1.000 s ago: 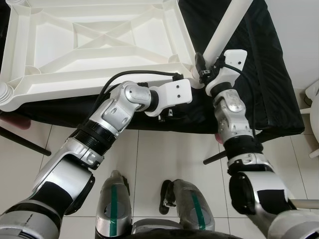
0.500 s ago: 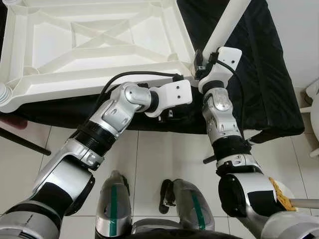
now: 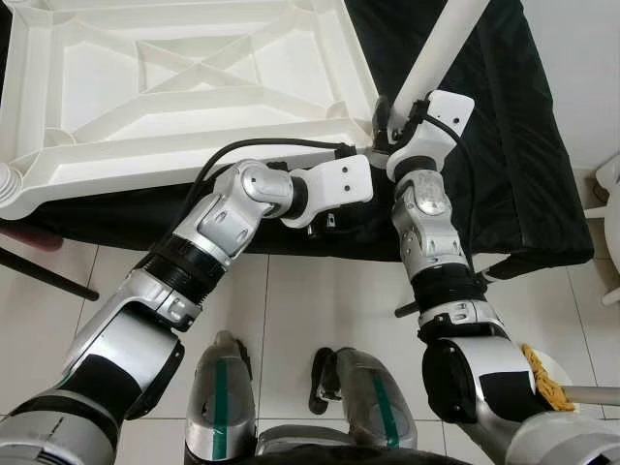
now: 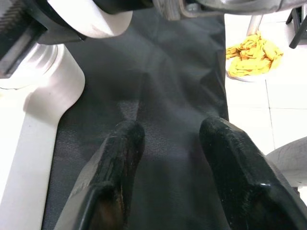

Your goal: Building children table

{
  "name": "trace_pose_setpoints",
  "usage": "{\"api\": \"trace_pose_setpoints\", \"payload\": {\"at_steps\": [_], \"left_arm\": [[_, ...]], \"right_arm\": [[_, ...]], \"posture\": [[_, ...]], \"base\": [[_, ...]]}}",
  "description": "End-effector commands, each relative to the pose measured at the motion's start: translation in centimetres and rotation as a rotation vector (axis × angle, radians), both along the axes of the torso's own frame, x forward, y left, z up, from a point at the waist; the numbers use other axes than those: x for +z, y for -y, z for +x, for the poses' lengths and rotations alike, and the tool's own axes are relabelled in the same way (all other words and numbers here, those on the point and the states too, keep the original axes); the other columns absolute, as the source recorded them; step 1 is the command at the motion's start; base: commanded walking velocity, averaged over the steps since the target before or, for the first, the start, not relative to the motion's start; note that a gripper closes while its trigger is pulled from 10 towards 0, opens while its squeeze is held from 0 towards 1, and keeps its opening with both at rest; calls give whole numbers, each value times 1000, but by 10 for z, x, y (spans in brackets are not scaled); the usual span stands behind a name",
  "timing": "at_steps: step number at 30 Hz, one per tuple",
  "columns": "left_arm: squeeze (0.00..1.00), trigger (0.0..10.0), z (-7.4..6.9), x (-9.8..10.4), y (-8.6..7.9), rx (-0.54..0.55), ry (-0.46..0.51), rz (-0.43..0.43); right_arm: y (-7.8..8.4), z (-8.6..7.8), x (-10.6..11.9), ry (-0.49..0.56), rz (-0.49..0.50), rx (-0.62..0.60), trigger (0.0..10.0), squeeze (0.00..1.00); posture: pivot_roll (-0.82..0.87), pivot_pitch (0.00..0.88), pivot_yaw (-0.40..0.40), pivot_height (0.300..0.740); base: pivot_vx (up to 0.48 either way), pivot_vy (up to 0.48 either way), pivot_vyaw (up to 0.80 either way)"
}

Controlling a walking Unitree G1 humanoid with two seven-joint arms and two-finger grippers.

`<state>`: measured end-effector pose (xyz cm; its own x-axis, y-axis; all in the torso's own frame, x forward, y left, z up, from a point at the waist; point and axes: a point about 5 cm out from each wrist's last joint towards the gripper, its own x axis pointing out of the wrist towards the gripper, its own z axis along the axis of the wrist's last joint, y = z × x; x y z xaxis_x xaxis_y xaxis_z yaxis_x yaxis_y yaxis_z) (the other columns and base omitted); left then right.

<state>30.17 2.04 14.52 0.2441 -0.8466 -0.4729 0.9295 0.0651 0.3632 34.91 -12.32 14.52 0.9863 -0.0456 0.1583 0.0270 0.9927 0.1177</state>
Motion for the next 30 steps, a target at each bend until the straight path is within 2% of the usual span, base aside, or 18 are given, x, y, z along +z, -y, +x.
{"api": "trace_pose_setpoints", "payload": {"at_steps": [1,3,4,5,9,12,14,17,20,21,23,28,30], "left_arm": [[0,10000,-2,1,1,-13,-5,-2],[0,10000,-2,1,1,-13,-5,-2],[0,10000,-2,1,1,-13,-6,-2],[0,10000,-2,1,1,-12,-5,-2],[0,10000,-2,2,0,-10,-4,-2],[0,10000,-1,2,-1,-8,-3,-1],[0,10000,-1,2,-1,-8,-3,-1],[0,10000,0,2,-1,-7,-1,-1],[0,10000,0,2,-1,-7,1,0],[0,10000,1,3,-1,-8,2,0],[0,10000,1,3,-1,-8,2,0],[0,10000,2,4,-2,-10,7,5],[0,10000,2,4,-2,-10,7,5]], "right_arm": [[3,-1,-4,-18,-2,9,10000,1000],[2,-1,-3,-17,-16,33,10000,1000],[2,-1,-2,-8,-31,61,10000,59],[3,-1,0,3,-45,99,10000,0],[6,0,3,18,-64,153,10000,0],[17,2,9,43,-111,275,10000,0],[17,2,9,43,-111,275,10000,0],[25,4,16,65,-167,365,10000,0],[29,5,17,68,-185,395,10000,0],[34,7,19,60,-209,446,10000,0],[34,7,19,60,-209,446,10000,0],[45,9,20,23,-276,605,10000,0],[45,9,20,23,-276,605,10000,0]], "posture": [[43,57,-75,740],[44,57,-76,740],[44,58,-76,740],[44,58,-76,740],[44,56,-77,740],[43,52,-76,740],[43,52,-76,740],[42,51,-76,740],[41,49,-73,740],[41,45,-70,740],[41,45,-70,740],[47,40,-67,740],[47,40,-67,740]], "base": [[0,0,0],[0,0,0],[0,0,0],[0,0,0],[0,0,0],[0,0,0],[0,0,0],[0,0,0],[0,0,0],[0,0,0],[0,0,0],[0,0,0],[0,0,0]]}}
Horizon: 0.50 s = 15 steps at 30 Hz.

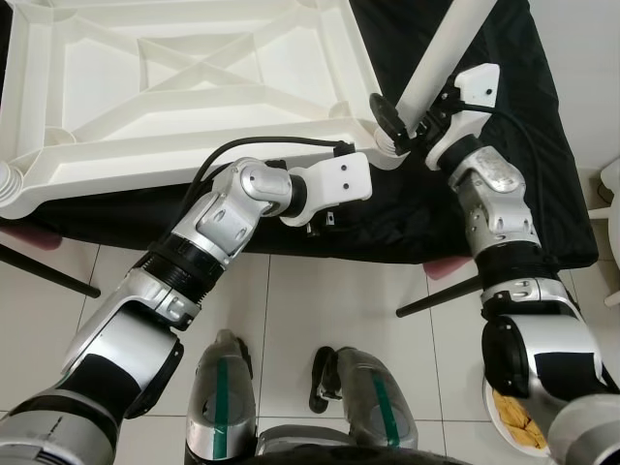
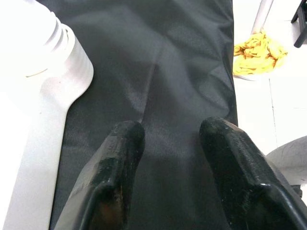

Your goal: Building children table

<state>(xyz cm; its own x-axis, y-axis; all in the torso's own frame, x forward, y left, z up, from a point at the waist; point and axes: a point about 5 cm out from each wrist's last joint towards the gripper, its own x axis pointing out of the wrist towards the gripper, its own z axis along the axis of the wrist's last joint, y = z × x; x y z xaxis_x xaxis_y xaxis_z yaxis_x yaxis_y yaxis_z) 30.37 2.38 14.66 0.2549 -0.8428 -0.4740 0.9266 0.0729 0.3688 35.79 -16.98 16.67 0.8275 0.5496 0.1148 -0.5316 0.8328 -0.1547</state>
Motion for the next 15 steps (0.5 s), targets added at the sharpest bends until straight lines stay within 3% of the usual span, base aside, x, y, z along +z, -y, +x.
{"api": "trace_pose_setpoints", "payload": {"at_steps": [1,9,10,11,12,14,15], "left_arm": [[0,10000,0,2,1,-19,1,3],[0,10000,-2,0,0,-22,-3,8],[0,10000,-2,0,0,-25,-5,8],[0,10000,-2,0,0,-25,-5,8],[0,10000,-3,0,0,-27,-4,9],[0,10000,-3,0,0,-27,-4,9],[0,10000,-3,0,1,-30,-4,9]], "right_arm": [[0,0,-2,-19,-14,46,10000,0],[4,-2,-3,-34,-33,95,10000,0],[5,-3,-4,-38,-29,106,9294,0],[5,-3,-4,-38,-29,106,9294,0],[6,-4,-5,-41,-20,111,4588,0],[6,-4,-5,-41,-20,111,4588,0],[7,-5,-7,-41,-10,123,0,0]], "posture": [[49,40,-66,740],[49,36,-63,740],[48,35,-61,740],[48,35,-61,740],[46,33,-60,740],[46,33,-60,740],[44,30,-58,740]], "base": [[0,0,0],[0,0,0],[0,0,0],[0,0,0],[0,0,0],[0,0,0],[0,0,0]]}}
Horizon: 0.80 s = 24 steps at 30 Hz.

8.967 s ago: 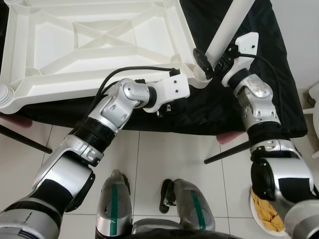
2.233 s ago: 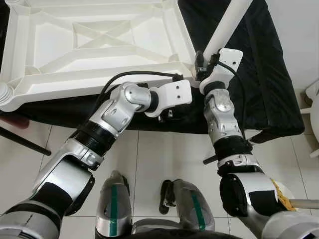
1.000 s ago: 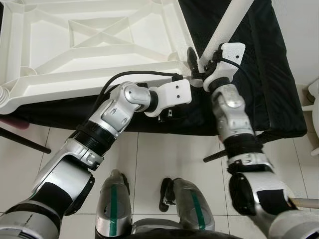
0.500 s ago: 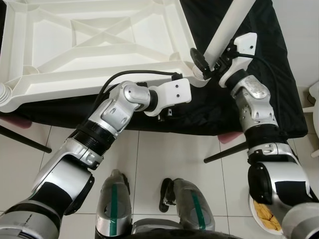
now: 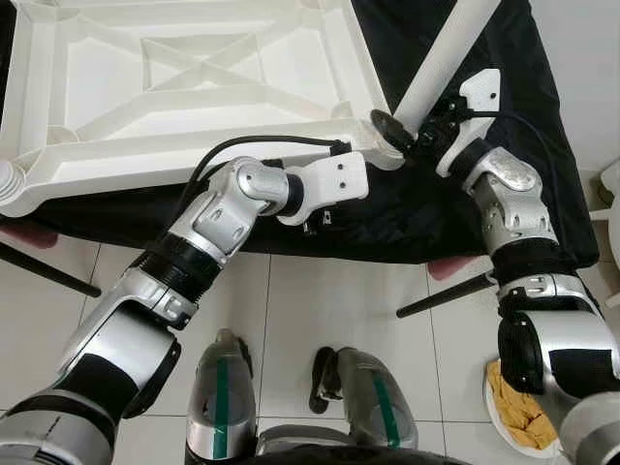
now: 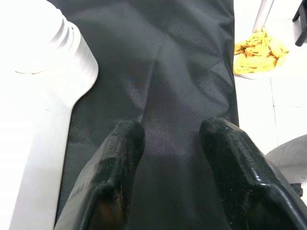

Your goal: Building children table

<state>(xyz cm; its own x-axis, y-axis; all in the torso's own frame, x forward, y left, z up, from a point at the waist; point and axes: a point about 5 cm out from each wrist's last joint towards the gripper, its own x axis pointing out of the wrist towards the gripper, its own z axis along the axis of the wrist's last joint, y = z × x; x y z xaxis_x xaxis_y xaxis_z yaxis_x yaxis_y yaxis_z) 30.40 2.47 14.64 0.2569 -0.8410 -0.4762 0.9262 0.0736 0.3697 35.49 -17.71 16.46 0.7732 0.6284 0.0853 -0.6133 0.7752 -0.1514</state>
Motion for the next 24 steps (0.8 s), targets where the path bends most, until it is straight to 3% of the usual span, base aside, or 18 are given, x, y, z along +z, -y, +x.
{"api": "trace_pose_setpoints", "payload": {"at_steps": [1,20,21,22,24], "left_arm": [[0,10000,-3,0,2,-31,-5,6],[0,10000,-6,-1,5,-50,-9,9],[0,10000,-6,-1,5,-50,-9,9],[0,10000,-6,-1,5,-50,-9,9],[0,10000,-6,-1,5,-50,-10,9]], "right_arm": [[-1,-2,-5,-15,4,26,0,0],[9,-7,-12,-33,27,34,0,0],[9,-6,-12,-34,26,18,4353,0],[9,-6,-13,-37,25,2,10000,0],[10,-5,-13,-39,24,-8,10000,0]], "posture": [[44,30,-58,740],[40,22,-60,740],[40,22,-61,740],[41,24,-62,740],[41,24,-62,740]], "base": [[0,0,0],[0,0,0],[0,0,0],[0,0,0],[0,0,0]]}}
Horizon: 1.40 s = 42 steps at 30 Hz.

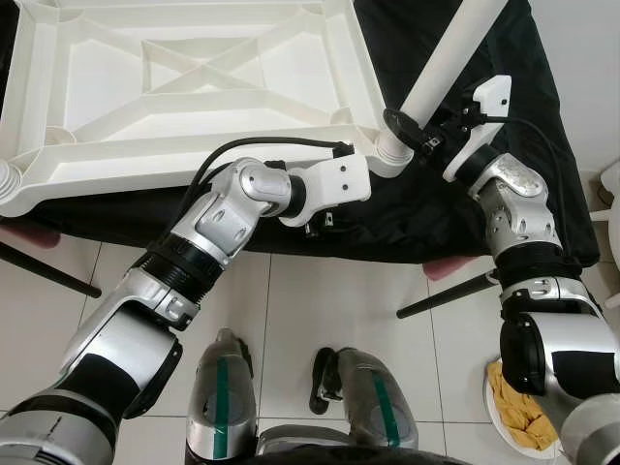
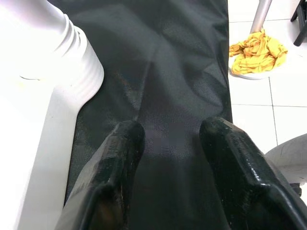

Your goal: Building children table

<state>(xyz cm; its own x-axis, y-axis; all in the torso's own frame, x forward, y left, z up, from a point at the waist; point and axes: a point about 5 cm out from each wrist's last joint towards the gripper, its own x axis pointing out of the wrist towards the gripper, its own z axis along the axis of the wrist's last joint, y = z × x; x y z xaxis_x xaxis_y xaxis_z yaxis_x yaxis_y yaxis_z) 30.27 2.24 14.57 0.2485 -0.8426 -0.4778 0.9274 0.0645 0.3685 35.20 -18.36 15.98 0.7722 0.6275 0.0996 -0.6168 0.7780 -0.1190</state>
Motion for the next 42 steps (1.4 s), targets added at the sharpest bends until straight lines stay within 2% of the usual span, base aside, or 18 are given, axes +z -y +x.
{"api": "trace_pose_setpoints", "payload": {"at_steps": [1,6,8,13,20,25,28,29,30,31,32,34,35,38,42], "left_arm": [[0,10000,-5,0,3,-40,-9,7],[0,10000,-5,-1,2,-39,-9,7],[0,10000,-5,-1,2,-39,-9,7],[0,10000,-5,0,2,-40,-10,6],[0,10000,-5,0,2,-43,-13,7],[0,10000,-5,0,2,-43,-14,6],[0,10000,-5,0,2,-39,-14,4],[0,10000,-5,0,2,-39,-14,4],[0,10000,-5,0,2,-37,-15,3],[0,10000,-5,0,2,-37,-15,3],[0,10000,-5,0,2,-35,-15,1],[0,10000,-5,0,2,-35,-15,1],[0,10000,-6,0,2,-32,-17,-2],[0,10000,-6,0,3,-31,-17,-5],[0,10000,-6,0,3,-31,-19,-6]], "right_arm": [[2,-2,-9,-32,-5,-24,10000,0],[-3,-4,-11,-22,23,-67,10000,0],[-10,-6,-13,-16,68,-96,10000,0],[-18,-8,-16,-10,104,-129,10000,0],[-28,-9,-12,9,207,-280,10000,0],[-32,-9,-11,22,208,-335,10000,0],[-35,-8,-13,12,201,-458,10000,0],[-35,-8,-13,12,201,-458,10000,0],[-36,-7,-14,-1,202,-529,10000,0],[-36,-7,-14,-1,202,-529,10000,0],[-37,-7,-16,-19,206,-596,10000,0],[-37,-7,-16,-19,206,-596,10000,0],[-45,-6,-19,-39,203,-703,10000,0],[-52,-6,-19,-42,208,-728,10000,0],[-50,-7,-19,-36,202,-725,10000,0]], "posture": [[41,25,-63,740],[40,27,-63,740],[39,29,-63,740],[37,32,-62,740],[36,39,-59,740],[36,43,-62,740],[40,50,-67,740],[40,50,-67,740],[40,50,-67,740],[40,50,-67,740],[40,54,-69,740],[40,54,-69,740],[41,58,-75,740],[41,58,-75,740],[38,61,-74,740]], "base": [[0,0,0],[0,0,0],[0,0,0],[0,0,0],[0,0,0],[0,0,0],[0,0,0],[0,0,0],[0,0,0],[0,0,0],[0,0,0],[0,0,0],[0,0,0],[0,0,0],[0,0,0]]}}
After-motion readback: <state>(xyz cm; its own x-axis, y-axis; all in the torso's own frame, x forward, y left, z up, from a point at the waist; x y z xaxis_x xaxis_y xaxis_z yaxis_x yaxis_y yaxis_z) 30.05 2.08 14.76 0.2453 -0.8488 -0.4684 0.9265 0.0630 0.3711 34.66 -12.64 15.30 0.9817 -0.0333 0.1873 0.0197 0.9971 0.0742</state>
